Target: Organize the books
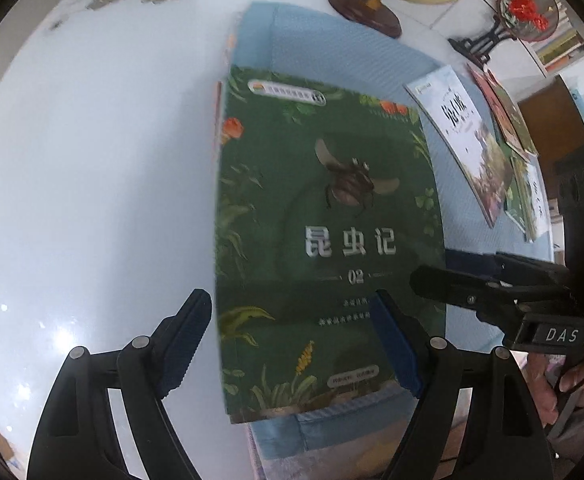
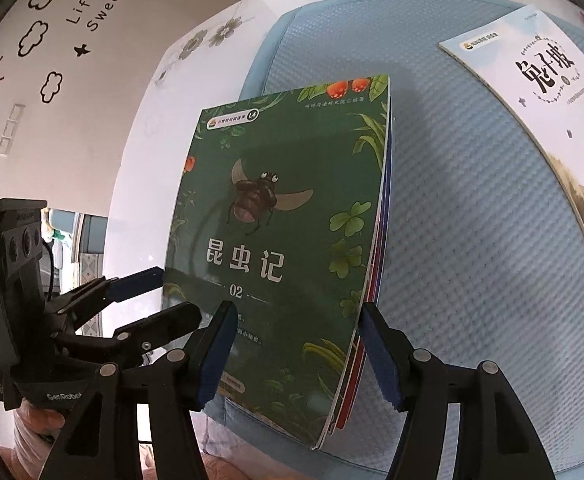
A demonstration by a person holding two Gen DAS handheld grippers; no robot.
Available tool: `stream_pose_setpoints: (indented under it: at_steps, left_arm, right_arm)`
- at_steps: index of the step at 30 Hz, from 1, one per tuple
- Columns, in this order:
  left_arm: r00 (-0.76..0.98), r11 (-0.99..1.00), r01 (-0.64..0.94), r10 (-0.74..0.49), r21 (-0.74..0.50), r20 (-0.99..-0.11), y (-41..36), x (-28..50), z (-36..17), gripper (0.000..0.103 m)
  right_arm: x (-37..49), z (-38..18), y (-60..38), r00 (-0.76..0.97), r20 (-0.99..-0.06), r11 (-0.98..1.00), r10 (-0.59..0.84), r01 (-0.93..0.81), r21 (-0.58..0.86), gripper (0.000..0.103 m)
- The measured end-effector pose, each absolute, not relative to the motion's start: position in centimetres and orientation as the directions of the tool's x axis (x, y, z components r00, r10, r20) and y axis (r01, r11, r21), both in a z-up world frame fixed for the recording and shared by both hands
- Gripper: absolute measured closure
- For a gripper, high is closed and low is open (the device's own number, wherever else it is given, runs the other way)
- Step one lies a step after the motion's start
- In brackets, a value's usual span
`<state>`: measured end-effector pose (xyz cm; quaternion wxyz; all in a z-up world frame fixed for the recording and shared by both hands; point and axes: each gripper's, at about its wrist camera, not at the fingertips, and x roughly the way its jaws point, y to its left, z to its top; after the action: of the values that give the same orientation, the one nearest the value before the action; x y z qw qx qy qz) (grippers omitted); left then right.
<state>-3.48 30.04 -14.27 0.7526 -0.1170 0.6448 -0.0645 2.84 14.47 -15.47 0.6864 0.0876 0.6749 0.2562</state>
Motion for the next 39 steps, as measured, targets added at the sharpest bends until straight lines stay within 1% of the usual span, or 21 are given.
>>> stream_pose_setpoints:
  at_steps: [5, 7, 11, 16, 21, 22, 23, 24, 26, 31, 34, 36, 37, 39]
  left_arm:
    - [0.185, 0.971, -0.073, -0.212, -0.228, -0.960, 30.7, -3.3, -13.0, 0.023]
    - [0.197, 0.976, -0.073, -0.189, -0.207, -0.962, 30.7, -3.5, -12.3, 0.023]
    - [0.234, 0.978, -0.063, -0.177, -0.197, -0.956, 29.3, -3.0, -10.6, 0.022]
    - [0.272, 0.974, -0.052, -0.199, -0.221, -0.941, 25.5, -0.9, -8.3, 0.022]
    - [0.276, 0.967, -0.060, -0.224, -0.249, -0.935, 19.5, 2.1, -8.3, 0.022]
    - [0.274, 0.964, -0.074, -0.226, -0.254, -0.935, 18.4, 2.5, -8.5, 0.022]
    - [0.269, 0.961, -0.089, -0.228, -0.260, -0.936, 17.3, 3.0, -8.9, 0.022]
    - [0.263, 0.957, -0.106, -0.234, -0.269, -0.936, 16.1, 3.6, -9.5, 0.022]
    - [0.232, 0.947, -0.131, -0.258, -0.293, -0.938, 13.1, 4.9, -11.3, 0.022]
    - [0.187, 0.927, -0.211, -0.272, -0.309, -0.944, 7.8, 6.8, -15.9, 0.022]
    - [0.176, 0.909, -0.272, -0.276, -0.316, -0.945, 6.6, 7.3, -18.1, 0.022]
    - [0.164, 0.886, -0.333, -0.282, -0.322, -0.945, 6.5, 7.4, -19.5, 0.022]
    - [0.202, 0.872, -0.353, -0.282, -0.338, -0.938, 6.5, 7.3, -19.5, 0.009]
    - [0.235, 0.852, -0.370, -0.300, -0.371, -0.925, 6.4, 7.3, -19.5, 0.001]
  right_arm:
    - [3.4, -14.0, 13.0, 0.026, -0.877, 0.852, 0.479, -0.255, 0.458, 0.041]
    - [3.3, -13.6, 12.3, 0.025, -0.878, 0.851, 0.478, -0.259, 0.456, 0.041]
    - [3.0, -13.3, 9.8, 0.042, -0.865, 0.848, 0.501, -0.222, 0.481, 0.041]
    - [2.7, -10.3, 5.0, 0.143, -0.828, 0.834, 0.542, -0.206, 0.511, 0.041]
    - [3.7, -6.2, -2.1, 0.271, -0.822, 0.864, 0.502, -0.210, 0.458, 0.040]
    - [4.0, -5.6, -3.6, 0.289, -0.824, 0.872, 0.487, -0.211, 0.441, 0.033]
    - [4.5, -5.2, -5.2, 0.307, -0.829, 0.883, 0.466, -0.212, 0.418, 0.022]
    - [5.0, -5.0, -6.7, 0.326, -0.836, 0.896, 0.442, -0.216, 0.389, 0.020]
    - [6.3, -5.0, -9.5, 0.352, -0.845, 0.913, 0.402, -0.225, 0.341, 0.020]
    - [12.1, -8.5, -13.8, 0.274, -0.865, 0.898, 0.420, -0.263, 0.353, 0.020]
    - [15.0, -10.7, -14.2, 0.185, -0.847, 0.844, 0.497, -0.328, 0.424, 0.020]
    - [17.0, -12.5, -13.5, 0.134, -0.855, 0.822, 0.501, -0.381, 0.422, 0.020]
    - [17.9, -13.4, -13.1, 0.105, -0.857, 0.810, 0.504, -0.403, 0.427, 0.020]
    - [19.3, -15.5, -12.6, 0.019, -0.842, 0.771, 0.540, -0.412, 0.485, 0.020]
